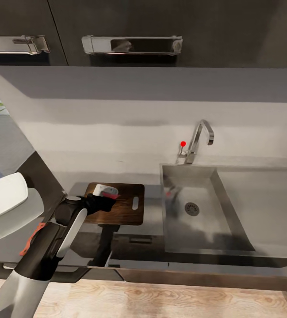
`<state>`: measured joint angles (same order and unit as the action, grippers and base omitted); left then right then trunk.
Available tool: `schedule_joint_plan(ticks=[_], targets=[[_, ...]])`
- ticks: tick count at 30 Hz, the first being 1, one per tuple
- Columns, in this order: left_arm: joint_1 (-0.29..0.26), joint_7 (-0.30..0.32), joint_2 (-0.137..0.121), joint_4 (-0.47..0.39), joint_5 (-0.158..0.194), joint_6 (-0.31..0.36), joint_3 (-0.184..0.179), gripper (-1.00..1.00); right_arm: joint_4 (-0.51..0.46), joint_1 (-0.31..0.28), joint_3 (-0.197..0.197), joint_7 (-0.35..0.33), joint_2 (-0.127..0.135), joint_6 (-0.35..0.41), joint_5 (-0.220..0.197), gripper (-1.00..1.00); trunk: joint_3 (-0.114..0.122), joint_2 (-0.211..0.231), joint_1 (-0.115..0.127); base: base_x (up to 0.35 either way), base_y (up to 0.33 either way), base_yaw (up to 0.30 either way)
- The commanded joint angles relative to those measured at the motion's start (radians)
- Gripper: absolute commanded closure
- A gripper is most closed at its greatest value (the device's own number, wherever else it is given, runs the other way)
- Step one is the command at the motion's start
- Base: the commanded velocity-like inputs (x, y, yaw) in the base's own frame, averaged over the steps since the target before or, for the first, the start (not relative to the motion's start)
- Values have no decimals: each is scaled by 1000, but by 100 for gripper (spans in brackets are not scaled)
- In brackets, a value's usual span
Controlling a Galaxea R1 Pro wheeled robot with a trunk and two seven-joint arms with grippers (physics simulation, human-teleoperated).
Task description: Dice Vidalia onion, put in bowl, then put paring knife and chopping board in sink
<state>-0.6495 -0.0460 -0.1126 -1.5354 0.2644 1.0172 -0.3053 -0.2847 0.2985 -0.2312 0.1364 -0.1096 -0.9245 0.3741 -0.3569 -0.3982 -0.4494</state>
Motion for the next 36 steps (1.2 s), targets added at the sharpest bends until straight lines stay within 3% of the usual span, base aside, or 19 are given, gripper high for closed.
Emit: schedule_joint_plan(ticks=[1, 36], targets=[[-1, -5, -1, -1, 6, 4, -1, 100, -2, 1, -3, 8, -1, 0, 11, -100, -2, -2, -1, 0, 172, 0], [-1, -5, -2, 2, 4, 3, -1, 100, -2, 1, -3, 8, -1, 1, 11, -100, -8, -2, -1, 0, 11, 0]])
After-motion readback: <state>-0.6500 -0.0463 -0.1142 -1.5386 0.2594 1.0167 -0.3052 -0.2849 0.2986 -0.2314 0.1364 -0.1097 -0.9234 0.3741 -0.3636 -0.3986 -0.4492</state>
